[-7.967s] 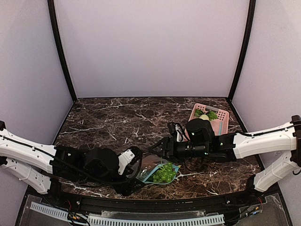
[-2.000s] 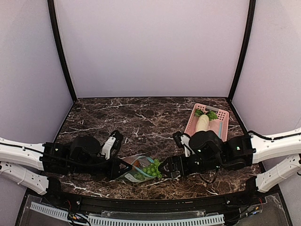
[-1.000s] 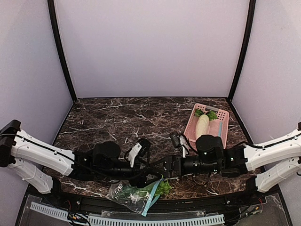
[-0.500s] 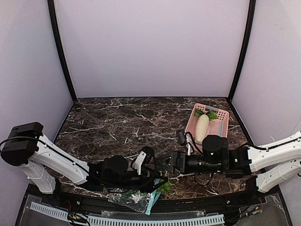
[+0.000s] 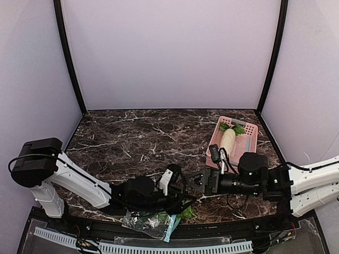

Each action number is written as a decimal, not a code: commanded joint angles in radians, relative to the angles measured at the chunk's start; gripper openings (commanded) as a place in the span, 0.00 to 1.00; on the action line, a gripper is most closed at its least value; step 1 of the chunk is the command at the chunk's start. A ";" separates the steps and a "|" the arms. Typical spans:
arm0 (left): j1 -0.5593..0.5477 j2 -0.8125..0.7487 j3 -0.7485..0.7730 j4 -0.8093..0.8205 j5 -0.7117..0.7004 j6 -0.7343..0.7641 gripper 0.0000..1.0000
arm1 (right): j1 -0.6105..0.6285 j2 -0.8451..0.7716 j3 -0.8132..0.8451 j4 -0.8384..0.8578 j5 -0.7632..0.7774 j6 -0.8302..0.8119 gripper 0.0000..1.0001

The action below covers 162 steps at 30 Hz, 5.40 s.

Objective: Place the food in the zip-top bag and seal the zipper
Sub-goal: Adjust the zipper food storage bag at the center of the board, then hold the zipper food storage bag at the center of the board.

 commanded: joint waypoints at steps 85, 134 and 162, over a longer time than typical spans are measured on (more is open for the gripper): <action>0.164 -0.558 -0.344 -0.570 0.170 -0.392 0.12 | 0.062 0.574 0.122 0.314 -0.045 0.133 0.06; 0.153 -0.467 -0.194 -0.602 0.141 -0.502 0.87 | 0.135 0.391 0.040 -0.187 0.142 0.001 0.74; 0.069 -0.171 -0.243 -0.160 0.213 -0.683 0.32 | 0.142 0.493 0.114 -0.215 0.203 0.088 0.27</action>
